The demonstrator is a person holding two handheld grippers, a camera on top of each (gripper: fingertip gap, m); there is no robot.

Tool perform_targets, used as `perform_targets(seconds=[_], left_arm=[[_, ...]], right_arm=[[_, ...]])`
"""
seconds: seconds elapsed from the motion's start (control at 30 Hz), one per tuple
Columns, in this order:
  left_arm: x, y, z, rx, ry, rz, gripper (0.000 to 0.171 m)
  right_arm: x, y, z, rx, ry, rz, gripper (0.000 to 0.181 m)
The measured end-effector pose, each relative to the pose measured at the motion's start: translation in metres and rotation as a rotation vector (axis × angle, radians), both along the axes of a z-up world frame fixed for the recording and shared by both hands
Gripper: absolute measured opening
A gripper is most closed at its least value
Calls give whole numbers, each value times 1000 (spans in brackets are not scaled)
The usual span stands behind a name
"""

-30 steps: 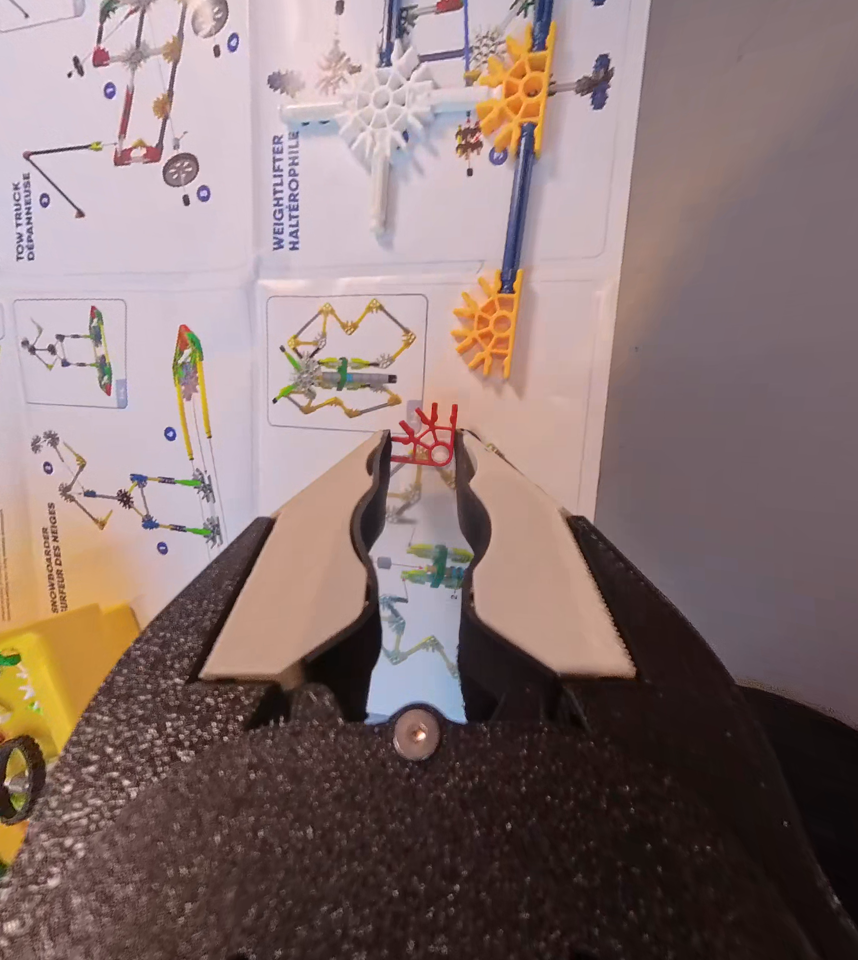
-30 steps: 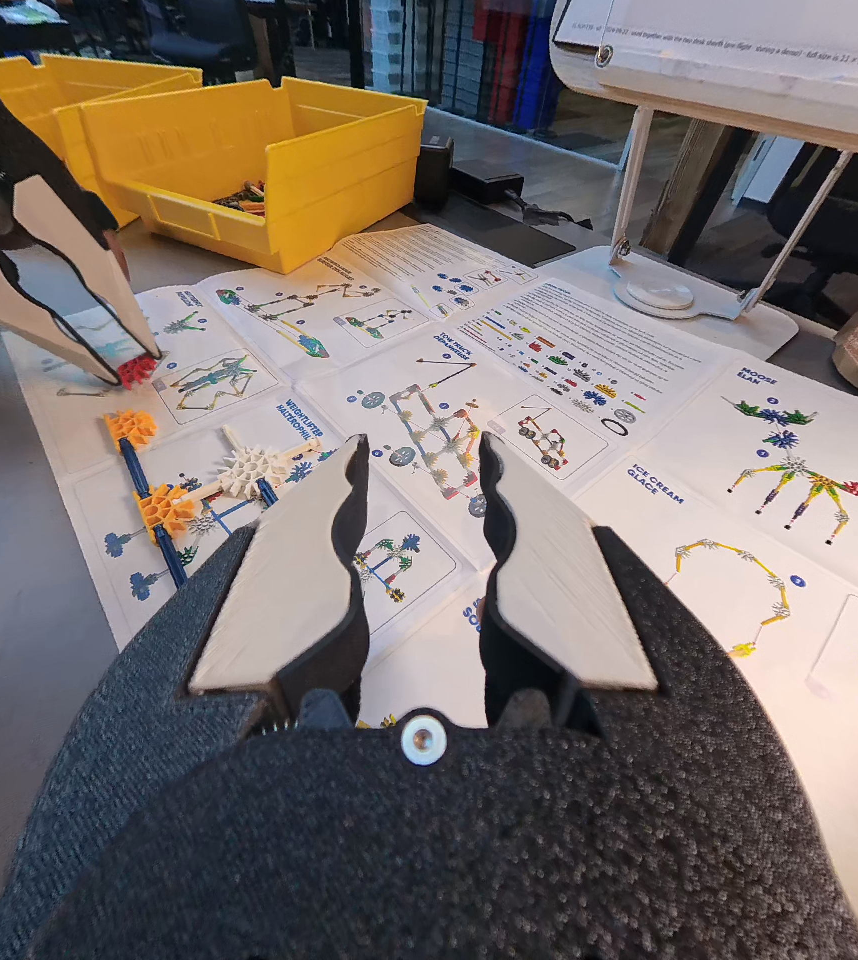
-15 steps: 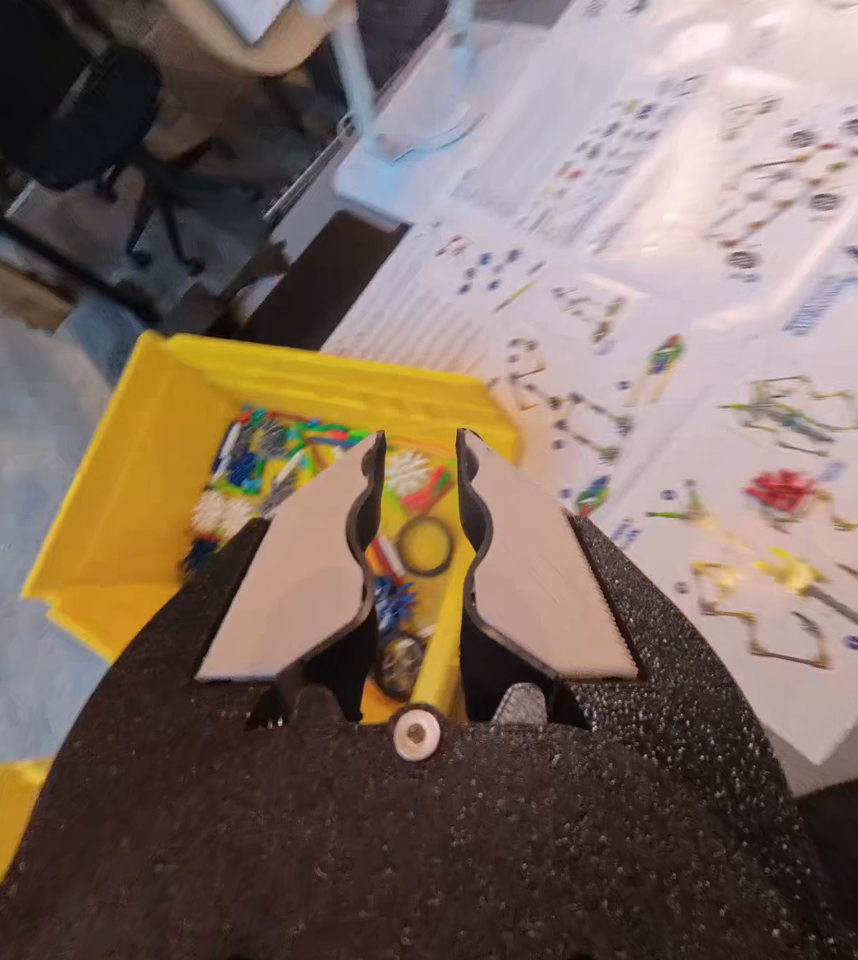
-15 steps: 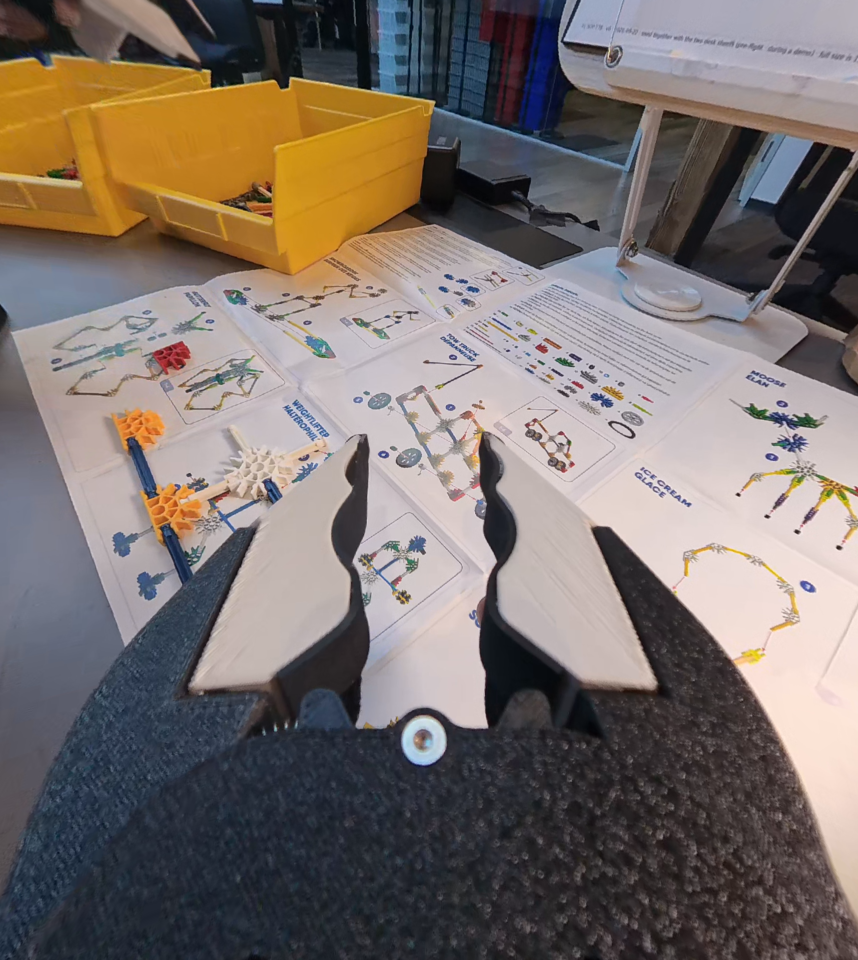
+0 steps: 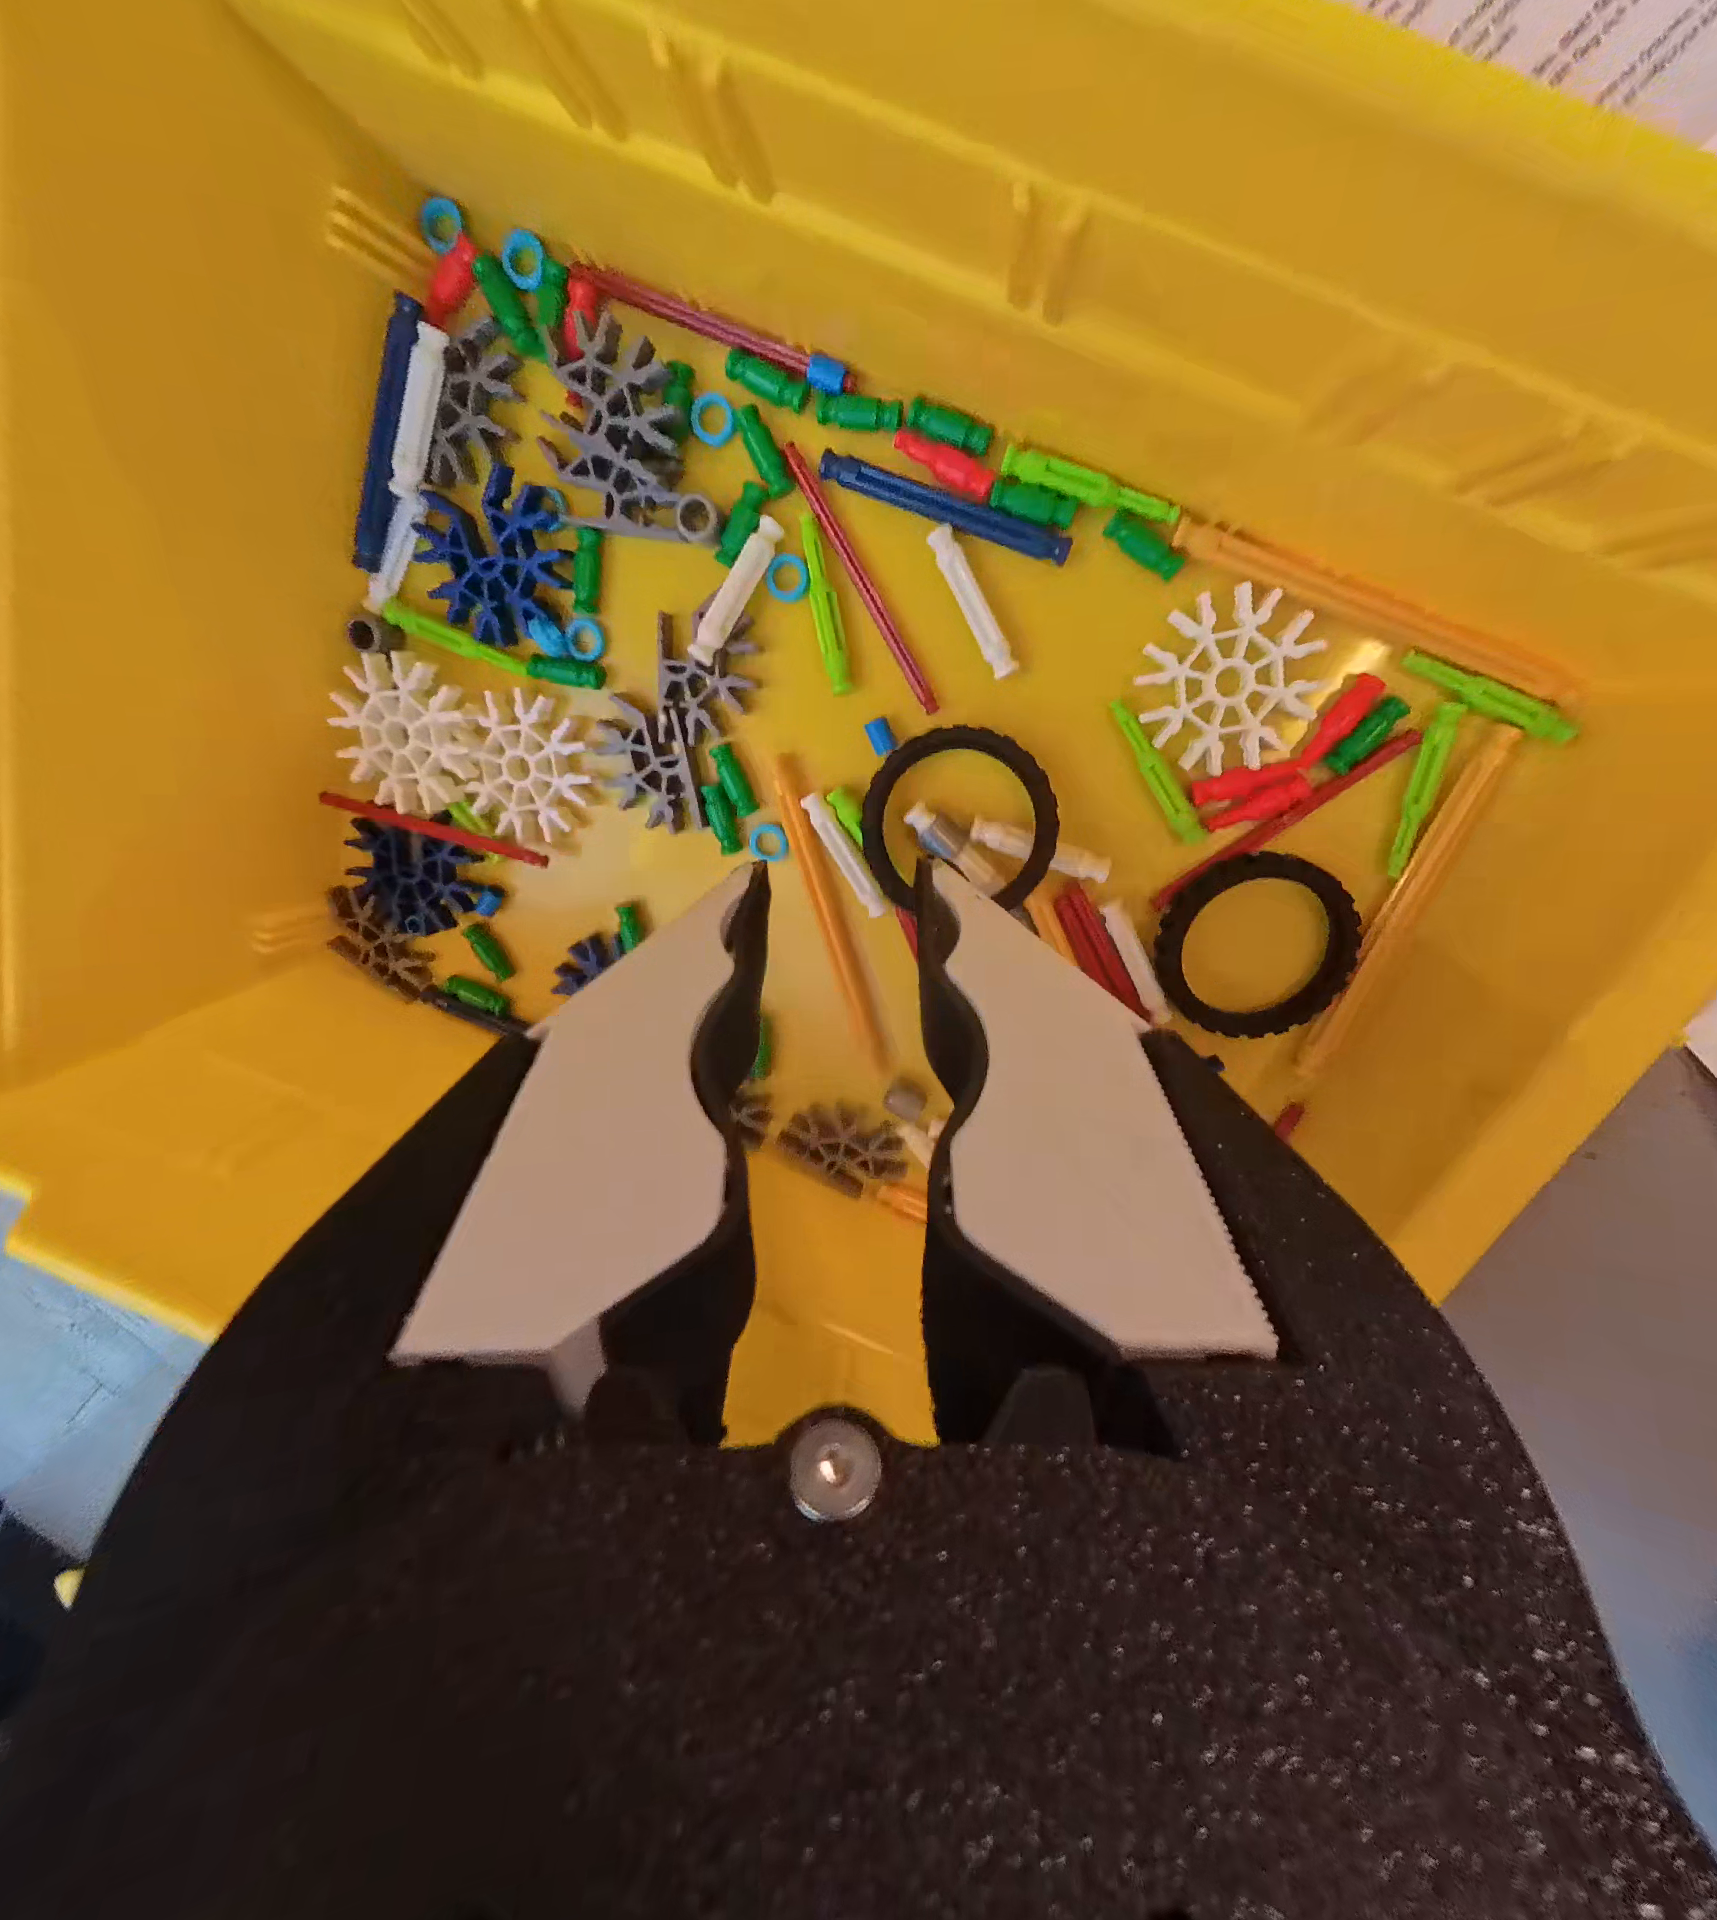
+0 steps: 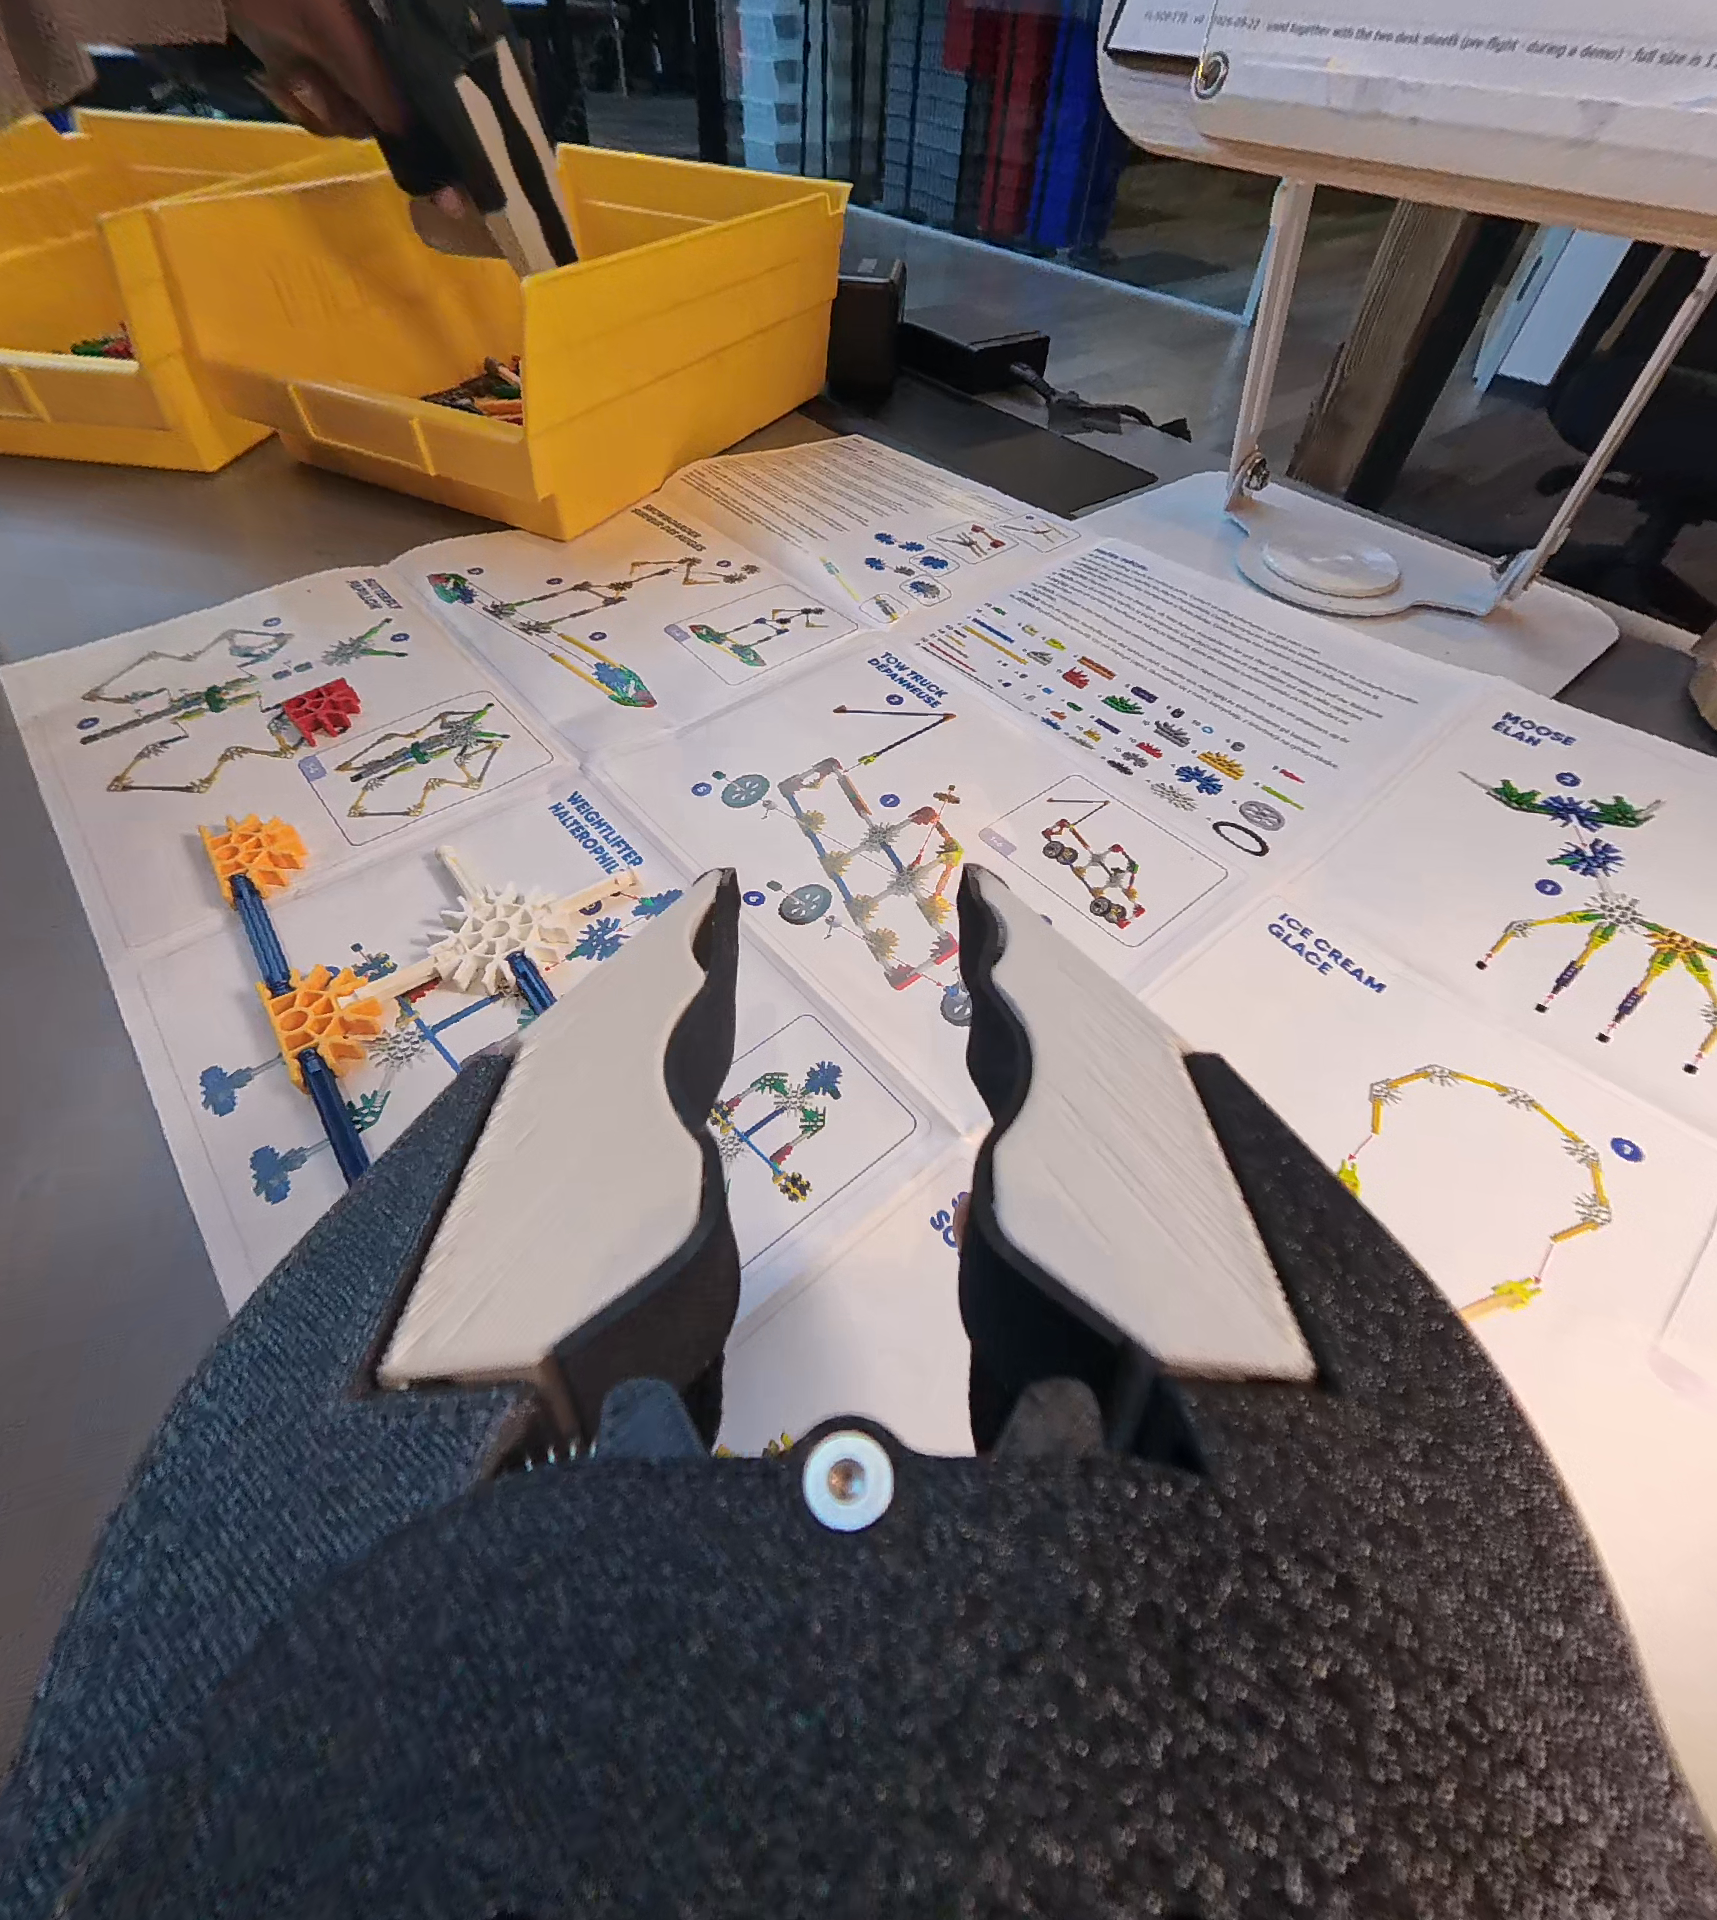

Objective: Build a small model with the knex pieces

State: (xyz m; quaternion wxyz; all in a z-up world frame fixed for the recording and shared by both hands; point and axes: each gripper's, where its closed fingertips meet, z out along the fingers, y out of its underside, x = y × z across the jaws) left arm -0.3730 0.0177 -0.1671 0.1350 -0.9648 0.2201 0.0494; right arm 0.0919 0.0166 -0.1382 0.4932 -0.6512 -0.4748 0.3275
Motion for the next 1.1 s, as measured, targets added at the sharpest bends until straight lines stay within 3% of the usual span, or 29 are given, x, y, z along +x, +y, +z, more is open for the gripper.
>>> perform_targets(seconds=[0.37, 0.43, 0.63, 0.8, 1.1], left_arm=[[-17, 69, -8, 122, 0, 78, 21], [-14, 73, -13, 108, -60, 87, 25], [19, 72, -19, 83, -218, 3, 29], [32, 59, -39, 26, -140, -90, 29], [16, 51, -44, -7, -111, -22, 7]], right_arm=[[-1, 6, -4, -22, 6, -18, 41], [-1, 7, -4, -23, 7, -22, 41], [-1, 9, -5, -27, 6, -35, 41], [-2, 11, -6, -26, 4, -40, 41], [-3, 10, -6, -12, -7, -41, 41]])
